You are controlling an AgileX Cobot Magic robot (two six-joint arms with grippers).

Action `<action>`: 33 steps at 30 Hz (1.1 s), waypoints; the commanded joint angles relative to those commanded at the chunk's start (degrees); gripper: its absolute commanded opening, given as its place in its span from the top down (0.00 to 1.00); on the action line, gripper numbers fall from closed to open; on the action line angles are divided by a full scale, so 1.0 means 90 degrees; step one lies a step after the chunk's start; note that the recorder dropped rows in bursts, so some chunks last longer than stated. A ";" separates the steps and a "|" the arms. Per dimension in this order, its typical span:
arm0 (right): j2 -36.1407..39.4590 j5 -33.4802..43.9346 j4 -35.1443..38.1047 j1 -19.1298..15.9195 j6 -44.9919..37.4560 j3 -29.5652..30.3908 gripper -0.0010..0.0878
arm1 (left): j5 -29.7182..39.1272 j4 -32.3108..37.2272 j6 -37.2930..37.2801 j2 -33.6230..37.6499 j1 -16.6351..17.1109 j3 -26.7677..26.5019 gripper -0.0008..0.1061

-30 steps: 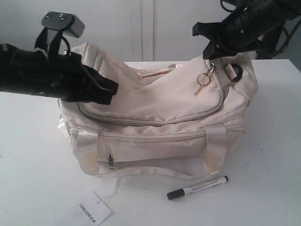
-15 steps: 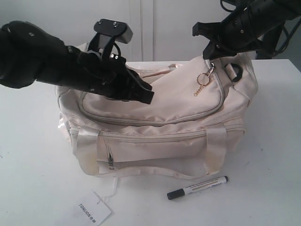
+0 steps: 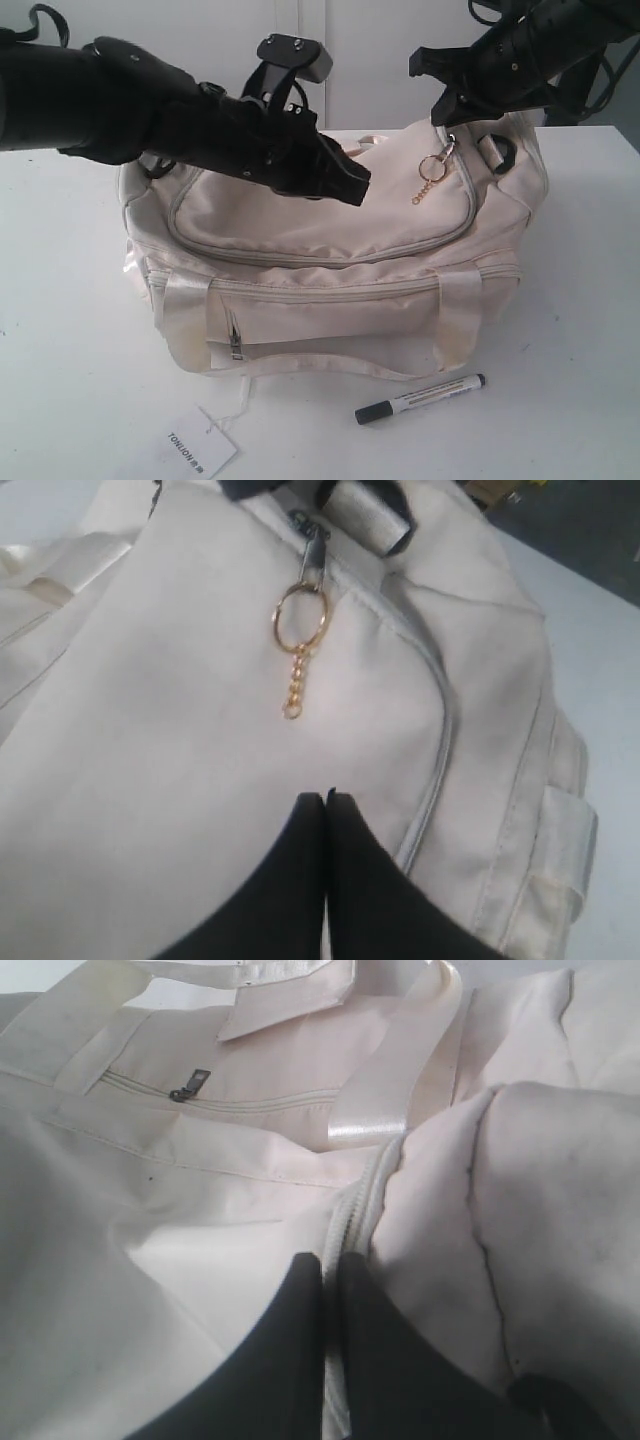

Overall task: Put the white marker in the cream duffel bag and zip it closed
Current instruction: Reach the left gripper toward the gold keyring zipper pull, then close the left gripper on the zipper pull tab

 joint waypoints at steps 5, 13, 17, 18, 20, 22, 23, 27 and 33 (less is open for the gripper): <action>0.0000 0.0000 0.0000 0.0000 0.0000 0.0000 0.99 | 0.0292 -0.1452 0.1595 0.0420 0.0000 -0.0332 0.99; 0.0000 0.0000 0.0000 0.0000 0.0000 0.0000 0.99 | 0.0332 -0.2162 0.3299 0.0966 0.0000 -0.0622 0.99; 0.0000 0.0000 0.0000 0.0000 0.0000 0.0000 0.99 | 0.0336 -0.2551 0.4250 0.1139 0.0000 -0.0622 0.94; 0.0000 0.0000 0.0000 0.0000 0.0000 0.0000 0.99 | 0.0433 -0.2795 0.4778 0.1201 0.0000 -0.0622 0.85; 0.0000 0.0000 0.0000 0.0000 0.0000 0.0000 0.99 | 0.0582 -0.2795 0.5349 0.1247 0.0000 -0.0622 0.70; 0.0000 0.0000 0.0000 0.0000 0.0000 0.0000 0.99 | 0.0582 -0.2795 0.5568 0.1322 0.0000 -0.0622 0.63; 0.0000 0.0000 0.0000 0.0000 0.0000 0.0000 0.99 | 0.0582 -0.2795 0.5584 0.1355 0.0000 -0.0666 0.61; 0.0000 0.0000 0.0000 0.0000 0.0000 0.0000 0.99 | 0.0539 -0.2795 0.5515 0.1736 0.0000 -0.1263 0.51; 0.0000 0.0000 0.0000 0.0000 0.0000 0.0000 0.99 | 0.0598 -0.2795 0.5429 0.2089 0.0000 -0.1581 0.50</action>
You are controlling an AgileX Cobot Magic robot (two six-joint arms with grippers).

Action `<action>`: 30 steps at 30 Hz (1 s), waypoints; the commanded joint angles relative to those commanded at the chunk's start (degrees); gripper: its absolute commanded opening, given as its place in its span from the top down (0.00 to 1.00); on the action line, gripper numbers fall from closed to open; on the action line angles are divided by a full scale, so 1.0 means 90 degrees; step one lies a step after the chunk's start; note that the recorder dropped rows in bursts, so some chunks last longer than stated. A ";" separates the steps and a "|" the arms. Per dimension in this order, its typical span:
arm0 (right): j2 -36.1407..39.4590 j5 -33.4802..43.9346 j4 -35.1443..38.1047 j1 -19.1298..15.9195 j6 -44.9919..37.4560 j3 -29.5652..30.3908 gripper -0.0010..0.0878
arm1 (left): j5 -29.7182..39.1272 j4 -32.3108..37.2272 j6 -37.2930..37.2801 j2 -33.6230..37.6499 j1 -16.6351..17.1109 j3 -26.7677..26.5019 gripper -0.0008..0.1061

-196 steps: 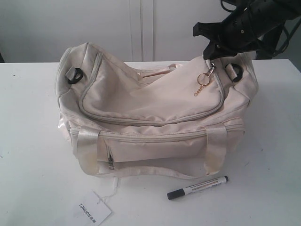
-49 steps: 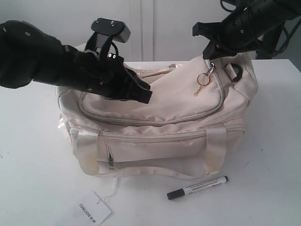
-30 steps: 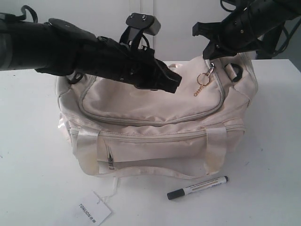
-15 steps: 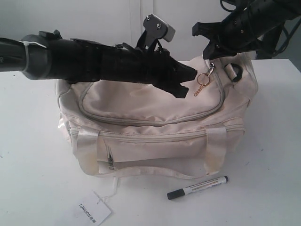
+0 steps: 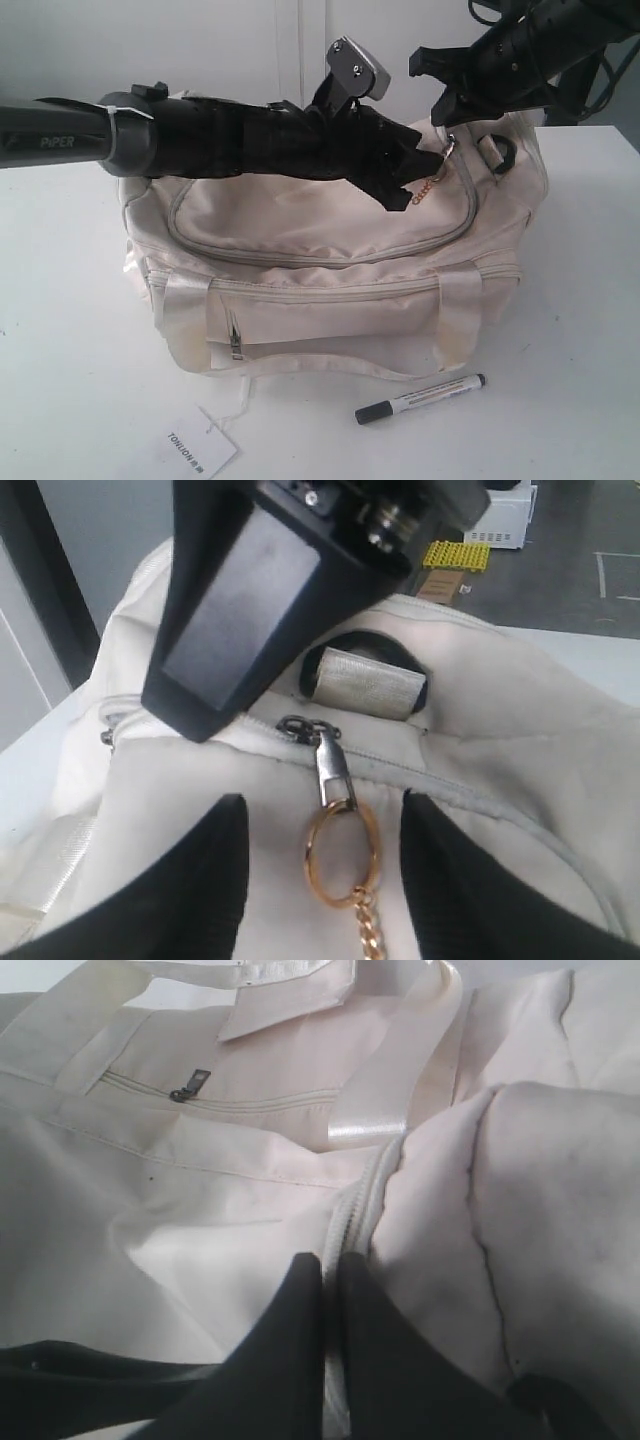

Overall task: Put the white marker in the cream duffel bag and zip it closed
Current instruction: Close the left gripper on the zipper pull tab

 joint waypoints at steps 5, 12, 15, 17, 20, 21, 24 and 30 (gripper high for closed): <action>0.0000 0.0000 0.0000 0.0000 0.0000 0.0000 0.99 | -0.0030 0.0000 -0.0079 0.0139 -0.0115 0.0000 0.50; 0.0000 0.0000 0.0000 0.0000 0.0000 0.0000 0.99 | -0.0088 0.0000 -0.0053 0.0139 -0.0134 0.0000 0.71; 0.0000 0.0000 0.0000 0.0000 0.0000 0.0000 0.99 | -0.0104 0.0000 -0.0053 0.0139 -0.0134 0.0000 0.88; 0.0000 0.0000 0.0000 0.0000 0.0000 0.0000 0.99 | -0.0104 0.0000 -0.0053 0.0139 -0.0134 0.0000 0.99; 0.0000 0.0000 0.0000 0.0000 0.0000 0.0000 0.99 | -0.0104 0.0000 -0.0041 0.0126 -0.0134 0.0000 0.99; 0.0000 0.0000 0.0000 0.0000 0.0000 0.0000 0.99 | -0.0109 0.0000 -0.0041 0.0111 -0.0134 0.0000 0.99; 0.0000 0.0000 0.0000 0.0000 0.0000 0.0000 0.99 | -0.0157 0.0000 -0.0177 0.0049 -0.0134 0.0000 0.99; 0.0000 0.0000 0.0000 0.0000 0.0000 0.0000 0.99 | -0.0232 0.0000 -0.0922 -0.0172 -0.0134 0.0000 0.99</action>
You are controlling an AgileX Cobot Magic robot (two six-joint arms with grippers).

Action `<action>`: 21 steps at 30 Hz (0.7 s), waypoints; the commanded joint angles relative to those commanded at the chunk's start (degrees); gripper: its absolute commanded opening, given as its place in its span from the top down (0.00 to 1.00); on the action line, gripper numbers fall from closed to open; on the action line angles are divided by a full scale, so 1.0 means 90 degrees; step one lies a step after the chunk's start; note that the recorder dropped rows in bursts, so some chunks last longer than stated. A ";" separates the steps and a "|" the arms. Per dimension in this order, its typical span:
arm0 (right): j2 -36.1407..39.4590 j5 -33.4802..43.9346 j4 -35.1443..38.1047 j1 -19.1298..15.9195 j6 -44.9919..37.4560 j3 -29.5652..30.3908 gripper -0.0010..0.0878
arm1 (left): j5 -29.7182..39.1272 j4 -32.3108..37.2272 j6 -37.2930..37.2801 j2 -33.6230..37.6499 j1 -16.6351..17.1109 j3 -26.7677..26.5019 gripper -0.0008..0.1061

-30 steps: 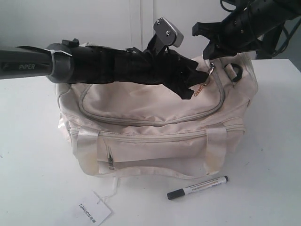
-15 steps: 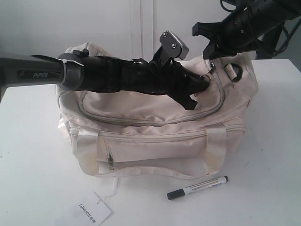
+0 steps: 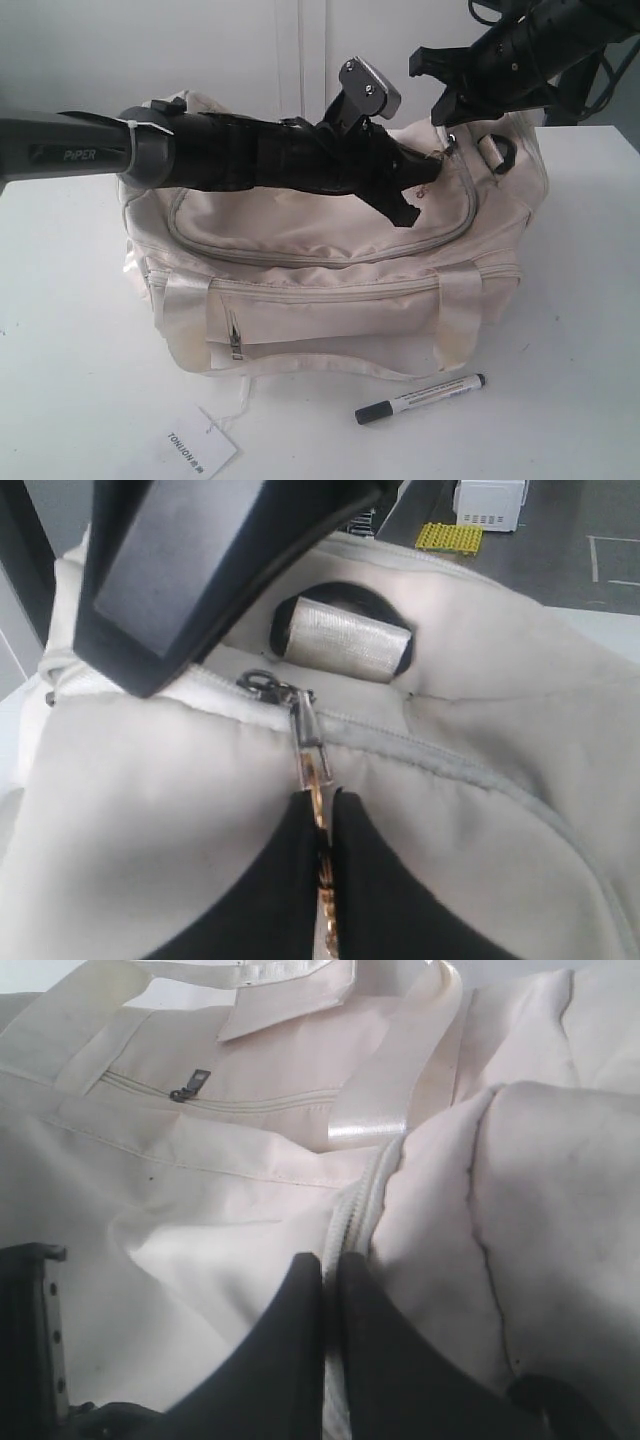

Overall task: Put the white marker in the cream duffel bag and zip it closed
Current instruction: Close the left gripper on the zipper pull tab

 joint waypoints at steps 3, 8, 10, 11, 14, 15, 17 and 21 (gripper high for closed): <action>0.0000 0.0000 0.0000 0.0000 0.0000 0.0000 0.99 | 0.0000 0.0000 -0.0419 -0.0074 0.0000 0.0000 0.99; 0.0000 0.0000 0.0000 0.0000 0.0000 0.0000 0.99 | 0.0098 0.0259 -0.1208 -0.0116 0.0000 0.0000 0.99; 0.0000 0.0000 0.0000 0.0000 0.0000 0.0000 0.99 | 0.0199 0.0838 -0.1836 -0.0127 0.0000 0.0000 0.99; 0.0000 0.0000 0.0000 0.0000 0.0000 0.0000 0.99 | 0.0252 0.1097 -0.2163 -0.0141 0.0000 0.0000 0.99; 0.0000 0.0000 0.0000 0.0000 0.0000 0.0000 0.99 | 0.0475 0.1609 -0.2920 -0.0154 0.0000 0.0000 0.99; 0.0000 0.0000 0.0000 0.0000 0.0000 0.0000 0.99 | 0.0562 0.1654 -0.3024 -0.0154 0.0000 0.0000 0.99; 0.0000 0.0000 0.0000 0.0000 0.0000 0.0000 0.99 | 0.0814 0.1654 -0.3127 -0.0154 0.0000 0.0000 0.99; 0.0000 0.0000 0.0000 0.0000 0.0000 0.0000 0.99 | 0.1278 0.1654 -0.3261 -0.0154 0.0000 0.0000 0.99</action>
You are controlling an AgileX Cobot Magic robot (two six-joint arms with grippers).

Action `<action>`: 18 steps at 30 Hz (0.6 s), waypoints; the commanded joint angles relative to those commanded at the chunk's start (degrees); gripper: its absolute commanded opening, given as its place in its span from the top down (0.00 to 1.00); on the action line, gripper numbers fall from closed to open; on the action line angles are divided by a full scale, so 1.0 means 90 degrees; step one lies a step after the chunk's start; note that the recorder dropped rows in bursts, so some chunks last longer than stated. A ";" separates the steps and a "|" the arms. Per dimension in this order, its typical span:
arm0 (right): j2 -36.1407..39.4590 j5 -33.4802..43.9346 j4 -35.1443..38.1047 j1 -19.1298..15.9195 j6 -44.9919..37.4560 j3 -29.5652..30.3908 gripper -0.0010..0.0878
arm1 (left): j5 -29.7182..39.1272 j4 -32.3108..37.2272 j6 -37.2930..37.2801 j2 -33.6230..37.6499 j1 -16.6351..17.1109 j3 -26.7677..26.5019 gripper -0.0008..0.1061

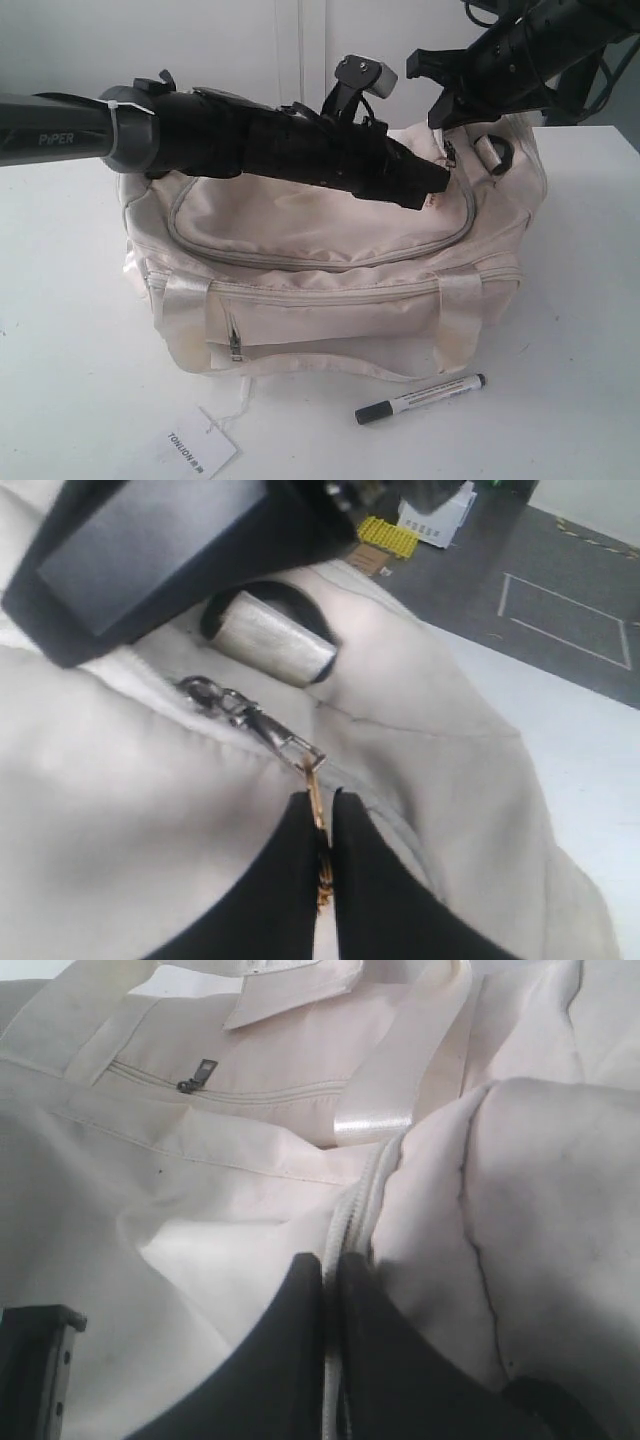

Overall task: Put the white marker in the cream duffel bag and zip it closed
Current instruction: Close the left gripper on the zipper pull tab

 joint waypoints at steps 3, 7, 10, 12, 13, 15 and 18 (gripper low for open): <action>0.0000 0.0000 0.0000 0.0000 0.0000 0.0000 0.99 | 0.0077 0.0000 -0.0186 0.0000 0.0000 0.0000 0.99; 0.0000 0.0000 0.0000 0.0000 0.0000 0.0000 0.99 | 0.0319 0.0028 -0.0301 0.0000 0.0000 0.0000 0.99; 0.0000 0.0000 0.0000 0.0000 0.0000 0.0000 0.99 | 0.0535 0.0066 -0.0314 0.0000 0.0000 0.0000 0.99; 0.0000 0.0000 0.0000 0.0000 0.0000 0.0000 0.99 | 0.0626 0.0113 -0.0342 0.0000 0.0000 0.0000 0.99; 0.0000 0.0000 0.0000 0.0000 0.0000 0.0000 0.99 | 0.0653 0.0231 -0.0444 0.0000 0.0000 0.0000 0.99; 0.0000 0.0000 0.0000 0.0000 0.0000 0.0000 0.99 | 0.0704 0.0467 -0.0693 0.0000 0.0000 0.0000 0.99; 0.0000 0.0000 0.0000 0.0000 0.0000 0.0000 0.99 | 0.0799 0.0915 -0.1009 0.0000 0.0000 0.0000 0.99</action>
